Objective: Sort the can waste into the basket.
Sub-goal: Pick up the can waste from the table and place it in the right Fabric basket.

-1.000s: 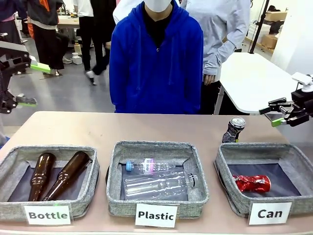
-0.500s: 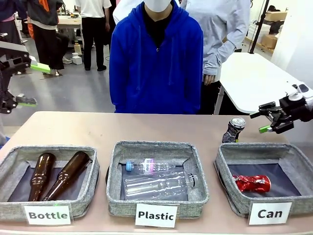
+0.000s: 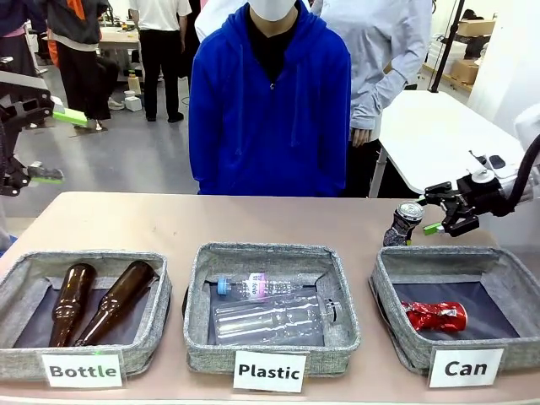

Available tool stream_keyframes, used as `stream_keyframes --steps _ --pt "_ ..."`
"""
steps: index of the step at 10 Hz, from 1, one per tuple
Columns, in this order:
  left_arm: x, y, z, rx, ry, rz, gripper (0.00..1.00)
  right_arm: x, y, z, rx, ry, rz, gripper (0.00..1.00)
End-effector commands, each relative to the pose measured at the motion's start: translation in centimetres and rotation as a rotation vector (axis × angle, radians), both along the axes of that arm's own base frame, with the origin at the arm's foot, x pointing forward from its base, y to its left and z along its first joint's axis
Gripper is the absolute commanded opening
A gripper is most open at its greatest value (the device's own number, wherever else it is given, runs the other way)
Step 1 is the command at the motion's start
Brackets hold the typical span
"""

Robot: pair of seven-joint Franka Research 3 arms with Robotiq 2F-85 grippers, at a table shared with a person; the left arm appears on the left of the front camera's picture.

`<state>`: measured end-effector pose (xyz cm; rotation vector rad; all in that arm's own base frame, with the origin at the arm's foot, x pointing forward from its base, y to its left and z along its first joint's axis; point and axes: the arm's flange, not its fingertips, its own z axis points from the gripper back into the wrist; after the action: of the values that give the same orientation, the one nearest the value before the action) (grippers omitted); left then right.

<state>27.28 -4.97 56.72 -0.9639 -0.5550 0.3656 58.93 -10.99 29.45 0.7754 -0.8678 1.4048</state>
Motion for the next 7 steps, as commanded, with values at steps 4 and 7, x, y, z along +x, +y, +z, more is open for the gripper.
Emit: stream_keyframes --steps 4,7 --pt "-0.4 0.3 -0.1 0.004 0.019 0.012 1.0 1.3 1.9 -1.5 -0.018 -0.021 0.039 1.0" --pt "-0.4 0.3 -0.1 0.004 0.019 0.012 1.0 1.3 2.7 -2.0 -0.014 0.005 0.086 1.0"
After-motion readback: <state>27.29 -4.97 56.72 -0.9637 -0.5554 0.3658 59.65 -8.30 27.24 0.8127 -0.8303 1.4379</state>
